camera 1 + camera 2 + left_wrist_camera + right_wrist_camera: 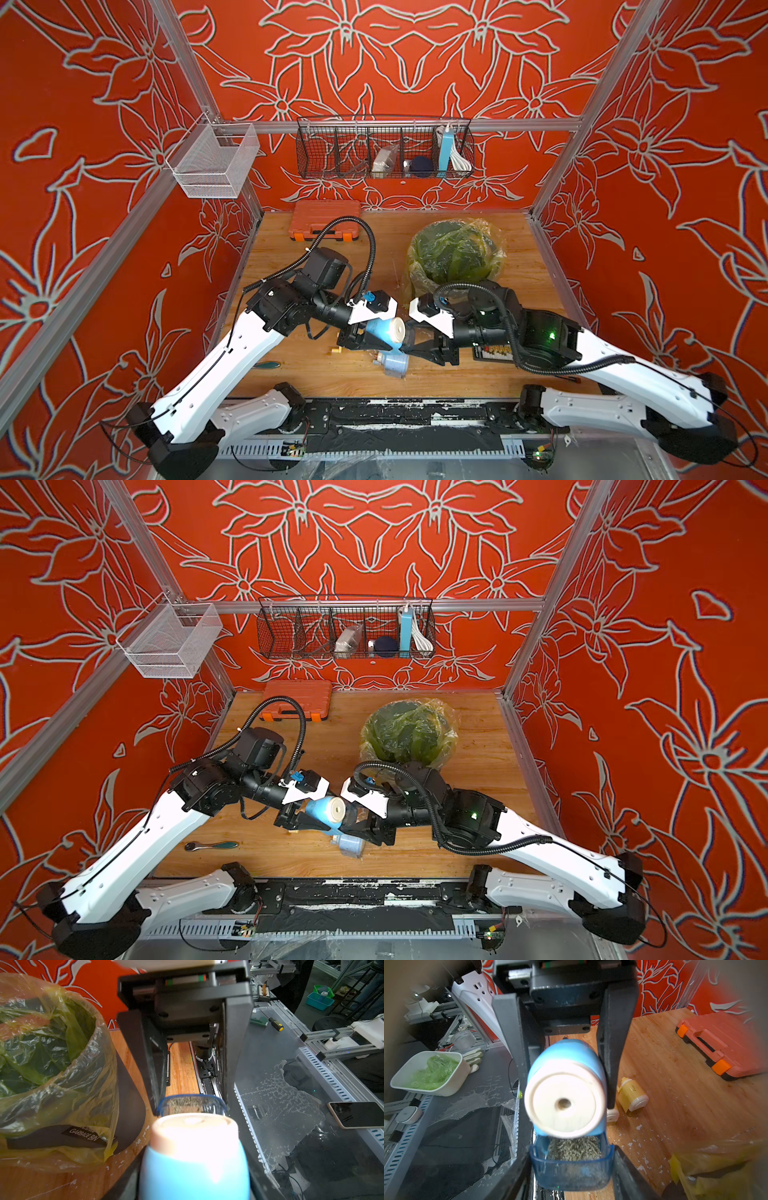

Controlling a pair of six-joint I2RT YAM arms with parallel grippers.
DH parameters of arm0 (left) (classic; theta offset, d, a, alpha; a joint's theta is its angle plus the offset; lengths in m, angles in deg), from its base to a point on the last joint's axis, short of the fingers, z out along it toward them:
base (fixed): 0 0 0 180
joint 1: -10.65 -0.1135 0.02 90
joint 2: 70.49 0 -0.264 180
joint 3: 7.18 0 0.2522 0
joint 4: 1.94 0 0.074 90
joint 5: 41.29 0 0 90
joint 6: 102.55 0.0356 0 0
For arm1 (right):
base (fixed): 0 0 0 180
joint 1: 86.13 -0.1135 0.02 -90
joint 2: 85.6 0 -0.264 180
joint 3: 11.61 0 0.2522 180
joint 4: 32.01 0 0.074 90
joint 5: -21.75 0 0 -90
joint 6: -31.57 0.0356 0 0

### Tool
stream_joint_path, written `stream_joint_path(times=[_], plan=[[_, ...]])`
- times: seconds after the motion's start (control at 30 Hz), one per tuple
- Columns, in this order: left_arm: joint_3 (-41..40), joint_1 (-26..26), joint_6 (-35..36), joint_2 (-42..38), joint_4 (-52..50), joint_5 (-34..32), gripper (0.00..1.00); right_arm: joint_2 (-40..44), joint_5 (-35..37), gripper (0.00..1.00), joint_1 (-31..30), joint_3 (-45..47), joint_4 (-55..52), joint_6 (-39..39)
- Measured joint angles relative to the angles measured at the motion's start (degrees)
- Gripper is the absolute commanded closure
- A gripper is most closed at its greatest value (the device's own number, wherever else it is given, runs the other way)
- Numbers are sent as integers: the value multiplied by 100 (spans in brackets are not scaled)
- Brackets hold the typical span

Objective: Take out the pencil sharpener tray and clean the shavings
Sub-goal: Open the container of the pencil sharpener, then pour the shavings into the trash bin.

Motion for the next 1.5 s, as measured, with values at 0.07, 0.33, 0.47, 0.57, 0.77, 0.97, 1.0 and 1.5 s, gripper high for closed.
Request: stream_joint_path(times=[0.07,0.33,0.47,0.57,0.77,0.97,1.0,1.5], plan=[[0,2,28,4,-17,-26,100,116,61,100,0,0,-92,-9],[0,2,94,7,-133,-221,100,581,225,100,24,0,-398,0],[0,2,114,13,-170,-345,100,903,372,100,26,0,-525,0],[0,0,118,31,-173,-404,100,1189,616,100,26,-2,-706,0],[83,0,199,192,-184,-487,100,1222,1893,100,26,-726,-1274,195],[184,0,306,372,-214,-560,100,144,3224,100,490,-2804,-1891,903],[186,0,315,376,-216,-573,100,-105,3161,100,824,-3200,-2046,1180],[-70,0,326,-101,-210,-671,100,-951,-1331,100,4052,-1388,-645,7847]])
